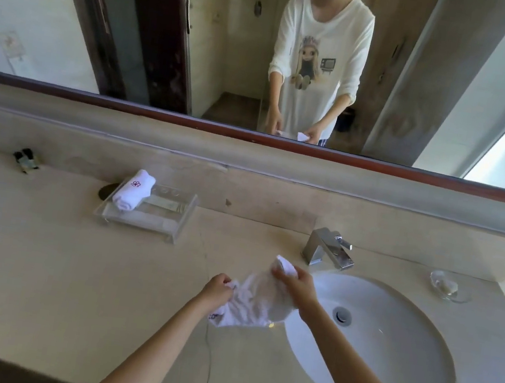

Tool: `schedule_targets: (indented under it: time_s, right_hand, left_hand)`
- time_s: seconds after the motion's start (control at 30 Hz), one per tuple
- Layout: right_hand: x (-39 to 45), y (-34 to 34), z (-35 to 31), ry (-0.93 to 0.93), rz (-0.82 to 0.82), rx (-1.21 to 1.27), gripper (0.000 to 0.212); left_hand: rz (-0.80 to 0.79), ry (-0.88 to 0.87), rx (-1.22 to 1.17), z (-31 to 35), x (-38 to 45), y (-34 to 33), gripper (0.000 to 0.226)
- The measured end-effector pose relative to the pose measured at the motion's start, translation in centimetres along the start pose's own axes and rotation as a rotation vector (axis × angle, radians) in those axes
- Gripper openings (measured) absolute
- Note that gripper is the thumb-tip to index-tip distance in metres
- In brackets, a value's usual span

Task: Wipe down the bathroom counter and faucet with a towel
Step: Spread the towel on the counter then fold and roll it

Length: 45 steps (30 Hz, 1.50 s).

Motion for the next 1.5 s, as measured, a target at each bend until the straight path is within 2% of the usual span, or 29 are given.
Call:
schedule_targets:
  time_s: [0.13, 0.23, 0.33, 0.4, 0.43, 0.5, 0.6, 0.7, 0.83, 0.93, 1.1, 1.23, 1.4, 1.5]
  right_hand:
    - [-0.2, 0.0, -1.2, 0.083, -0.071, -0.017, 0.02]
    - [-0.7, -0.4, -2.4, 0.125, -0.186, -0.009, 0.021]
    - [-0.8, -0.9, -3.3, 0.135, -0.301, -0.025, 0.023]
    - [-0.9, -0.9, -3.7, 0.115, -0.273, -0.019, 0.026]
    - [-1.0, -0.7, -3.9, 0.098, -0.233, -0.001, 0.027]
    - [-1.1, 0.1, -4.5, 0.097, -0.148, 0.059, 0.028]
    - [-1.1, 1.0, -5.2, 0.12, -0.11, 0.07, 0.029]
    - [-1.2, 1.0, -5.0, 0.124, -0.079, 0.046, 0.028]
    - [-1.6, 1.3, -4.8, 0.183, 0.107, -0.061, 0.035]
    - [-2.2, 1.6, -4.9, 0.216, 0.181, -0.111, 0.037]
    - [-2.4, 2.0, -4.9, 0.211, 0.185, -0.121, 0.04]
    - [-2.7, 1.5, -5.3, 0.234, 0.169, -0.1, 0.039]
    - [-4.1, 1.1, -6.3, 0.259, 0.244, -0.144, 0.043]
    - [-4.7, 1.1, -6.4, 0.235, 0.261, -0.176, 0.038]
  left_hand:
    - [-0.075, 0.006, -0.07, -0.4, -1.3, 0.6, 0.017]
    - [0.031, 0.014, -0.127, -1.5, -1.6, 1.6, 0.038]
    - [0.141, -0.031, -0.092, -2.5, -1.6, 2.8, 0.036]
    - [0.163, -0.034, -0.125, -2.6, -1.7, 3.3, 0.022]
    - [0.17, -0.032, -0.114, -2.7, -1.6, 3.6, 0.026]
    - [0.171, -0.058, 0.026, -2.6, -1.6, 4.2, 0.016]
    - [0.244, -0.116, 0.142, -2.4, -1.4, 5.2, 0.041]
    - [0.346, -0.154, 0.128, -2.6, -1.0, 6.2, 0.037]
    - [0.438, -0.232, 0.041, -1.6, -1.2, 6.8, 0.045]
    - [0.499, -0.316, -0.041, -0.8, -1.6, 7.4, 0.049]
    - [0.493, -0.442, -0.089, -0.6, -1.4, 8.6, 0.049]
    - [0.461, -0.466, -0.049, -0.7, -1.1, 9.4, 0.051]
    - [0.428, -0.494, -0.023, 0.1, -1.3, 10.3, 0.05]
    - [0.403, -0.492, 0.05, 0.5, -1.2, 11.3, 0.053]
Point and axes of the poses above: each hand's wrist, its own x-axis towards the middle knuckle, its own y-axis out of the back of the hand, z = x × y, the point moved 4 cm from there along x, towards the middle knuckle, and after that the axes turned 15 degrees about -y, right-handed, at the moved point
